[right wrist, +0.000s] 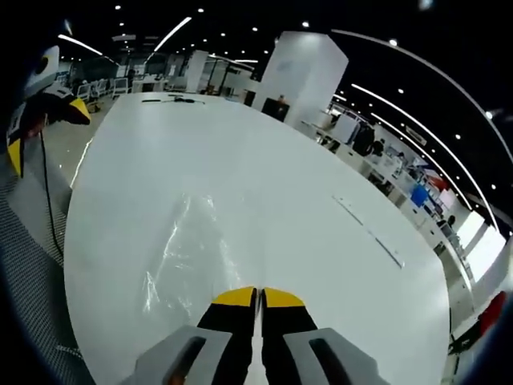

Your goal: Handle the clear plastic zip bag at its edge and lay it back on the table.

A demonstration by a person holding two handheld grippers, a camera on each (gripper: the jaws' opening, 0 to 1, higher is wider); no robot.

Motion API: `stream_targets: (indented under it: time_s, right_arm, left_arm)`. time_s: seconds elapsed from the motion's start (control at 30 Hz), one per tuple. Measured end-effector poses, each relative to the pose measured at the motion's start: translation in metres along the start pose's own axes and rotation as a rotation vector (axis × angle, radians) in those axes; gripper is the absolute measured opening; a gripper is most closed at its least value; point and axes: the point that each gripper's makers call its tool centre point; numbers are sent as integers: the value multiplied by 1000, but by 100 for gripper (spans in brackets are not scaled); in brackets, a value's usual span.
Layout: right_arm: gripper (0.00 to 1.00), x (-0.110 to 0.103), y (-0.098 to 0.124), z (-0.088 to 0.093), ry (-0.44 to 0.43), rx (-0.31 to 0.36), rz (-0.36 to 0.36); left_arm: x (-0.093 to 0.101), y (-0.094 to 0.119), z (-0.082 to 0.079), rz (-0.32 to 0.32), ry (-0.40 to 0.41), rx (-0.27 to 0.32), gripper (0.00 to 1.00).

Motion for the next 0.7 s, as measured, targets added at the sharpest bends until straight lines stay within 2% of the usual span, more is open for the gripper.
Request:
stream_targets:
  time_s: [0.3,0.43,0.7]
  right_arm:
    - [5,0,0,-2,-2,-4,-12]
    - [6,2,3,-5,-27,11,-3]
    - [12,-2,4,-9,-42,32,-18]
  left_arm:
    - [-4,-3,8,1,-8,-3,60]
    - [-3,-6,8,21,-18,4,61]
    - [-1,-9,14,46,-39,-18,59]
Point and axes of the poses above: the point that each gripper's makers call its tool centre point, and the gripper's own axes: y roughly backward along the fingers, x roughly to its right, z roughly out of its underside
